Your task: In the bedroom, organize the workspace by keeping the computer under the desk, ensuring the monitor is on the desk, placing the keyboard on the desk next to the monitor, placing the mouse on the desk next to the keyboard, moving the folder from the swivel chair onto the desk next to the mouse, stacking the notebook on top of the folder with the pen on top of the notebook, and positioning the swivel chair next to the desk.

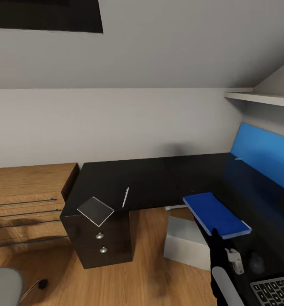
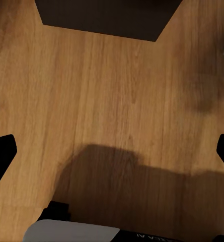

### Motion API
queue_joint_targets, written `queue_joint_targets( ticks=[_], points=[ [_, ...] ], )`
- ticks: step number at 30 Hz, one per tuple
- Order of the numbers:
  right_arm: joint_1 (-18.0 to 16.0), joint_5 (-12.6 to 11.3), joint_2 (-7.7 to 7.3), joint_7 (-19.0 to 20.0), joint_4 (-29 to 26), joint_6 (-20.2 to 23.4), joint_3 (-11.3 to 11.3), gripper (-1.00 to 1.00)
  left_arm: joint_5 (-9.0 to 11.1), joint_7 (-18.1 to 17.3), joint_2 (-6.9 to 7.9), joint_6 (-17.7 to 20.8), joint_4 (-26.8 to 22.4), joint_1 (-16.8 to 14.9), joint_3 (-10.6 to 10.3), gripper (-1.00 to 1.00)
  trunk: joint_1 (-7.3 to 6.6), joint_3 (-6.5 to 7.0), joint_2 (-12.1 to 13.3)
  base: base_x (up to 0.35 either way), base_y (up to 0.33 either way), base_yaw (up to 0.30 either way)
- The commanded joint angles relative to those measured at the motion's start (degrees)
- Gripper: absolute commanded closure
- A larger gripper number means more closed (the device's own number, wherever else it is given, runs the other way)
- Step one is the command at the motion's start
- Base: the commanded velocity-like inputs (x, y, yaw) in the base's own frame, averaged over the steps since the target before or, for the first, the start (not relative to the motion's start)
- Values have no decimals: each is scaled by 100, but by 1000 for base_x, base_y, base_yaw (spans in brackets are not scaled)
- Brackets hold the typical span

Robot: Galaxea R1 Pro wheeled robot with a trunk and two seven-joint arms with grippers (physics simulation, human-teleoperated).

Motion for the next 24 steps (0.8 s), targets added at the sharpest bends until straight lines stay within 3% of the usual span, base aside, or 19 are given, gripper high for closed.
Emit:
queue_joint_targets(
  ticks=[1,4,8,24],
  points=[
    [-6,-38,-10,-15,-3,-17,-62,100,58,15,-3,35,-15,2,4,-100,0,-5,-4,0,0,0],
    [-26,-41,-28,-25,56,-12,-326,100,58,15,-3,35,-15,2,4,-100,0,-5,-4,0,0,0],
    [-159,-49,-32,-34,273,-17,-502,100,58,15,-3,34,-15,2,4,-100,0,-5,-4,0,0,0],
    [-240,-59,-28,-45,412,-54,-597,100,58,15,-3,34,-15,2,4,-100,0,-5,-4,0,0,0]
  ],
)
